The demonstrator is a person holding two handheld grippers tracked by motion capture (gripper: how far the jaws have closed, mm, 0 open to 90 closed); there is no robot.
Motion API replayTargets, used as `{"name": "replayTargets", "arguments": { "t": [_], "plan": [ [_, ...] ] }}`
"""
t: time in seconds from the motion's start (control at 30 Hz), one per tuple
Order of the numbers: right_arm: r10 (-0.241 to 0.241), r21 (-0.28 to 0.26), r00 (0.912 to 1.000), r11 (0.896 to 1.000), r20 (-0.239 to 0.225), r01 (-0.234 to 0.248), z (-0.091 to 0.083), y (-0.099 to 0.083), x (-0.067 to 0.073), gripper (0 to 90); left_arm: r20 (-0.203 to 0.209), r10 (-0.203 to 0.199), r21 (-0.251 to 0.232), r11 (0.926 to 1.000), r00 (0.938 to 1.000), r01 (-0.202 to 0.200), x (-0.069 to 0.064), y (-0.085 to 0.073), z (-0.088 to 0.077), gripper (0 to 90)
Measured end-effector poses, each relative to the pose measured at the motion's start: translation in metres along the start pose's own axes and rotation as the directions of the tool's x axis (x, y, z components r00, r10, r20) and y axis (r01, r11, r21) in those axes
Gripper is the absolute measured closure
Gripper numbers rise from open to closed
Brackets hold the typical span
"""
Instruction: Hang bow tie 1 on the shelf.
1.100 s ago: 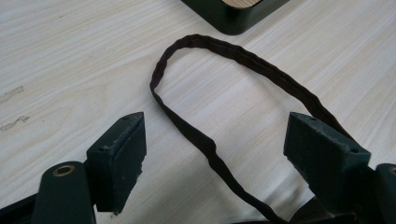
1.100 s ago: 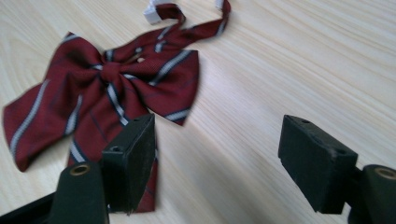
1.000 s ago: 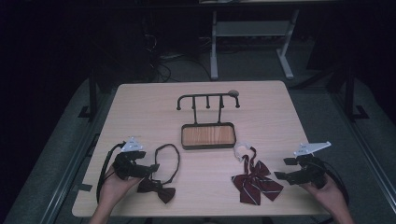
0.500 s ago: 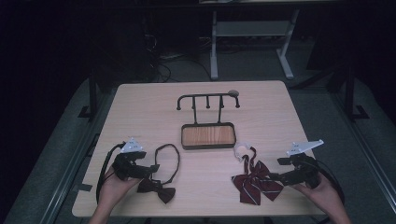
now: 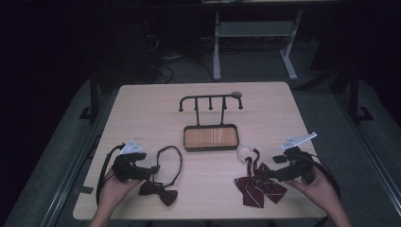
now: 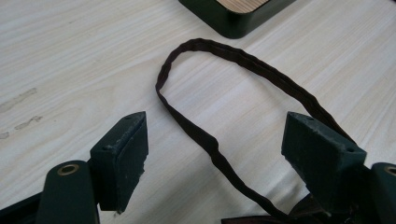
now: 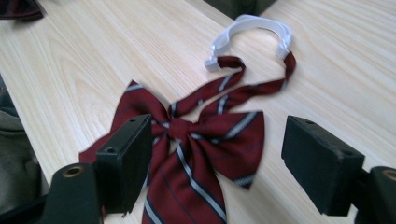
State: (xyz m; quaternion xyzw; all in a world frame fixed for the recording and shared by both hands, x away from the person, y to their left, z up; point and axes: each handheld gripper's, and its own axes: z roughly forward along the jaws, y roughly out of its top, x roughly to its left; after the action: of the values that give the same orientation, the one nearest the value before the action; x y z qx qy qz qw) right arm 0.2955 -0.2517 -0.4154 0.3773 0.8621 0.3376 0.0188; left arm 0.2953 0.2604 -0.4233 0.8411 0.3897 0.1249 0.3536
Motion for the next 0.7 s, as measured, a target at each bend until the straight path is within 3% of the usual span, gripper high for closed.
{"name": "replayTargets", "arguments": {
  "t": [0.33, 0.53, 0.7],
  "plan": [
    [0.013, 0.009, 0.9999, 1.000, -0.001, -0.013, 0.008, 0.028, 0.001, 24.5, -0.005, 0.001, -0.011, 0.9999, 1.0000, -0.001, 0.002, -0.001, -0.003, 23.5],
    [-0.010, 0.021, 1.0000, 1.000, 0.002, 0.010, 0.012, 0.034, 0.002, 24.5, -0.008, 0.000, -0.009, 1.0000, 1.0000, 0.000, 0.001, 0.000, -0.003, 23.5],
    [-0.002, 0.042, 0.9999, 0.999, 0.011, 0.001, 0.015, 0.038, -0.002, 28.1, -0.010, 0.003, -0.004, 1.0000, 0.9999, -0.003, 0.001, 0.000, -0.002, 23.5]
  ]
}}
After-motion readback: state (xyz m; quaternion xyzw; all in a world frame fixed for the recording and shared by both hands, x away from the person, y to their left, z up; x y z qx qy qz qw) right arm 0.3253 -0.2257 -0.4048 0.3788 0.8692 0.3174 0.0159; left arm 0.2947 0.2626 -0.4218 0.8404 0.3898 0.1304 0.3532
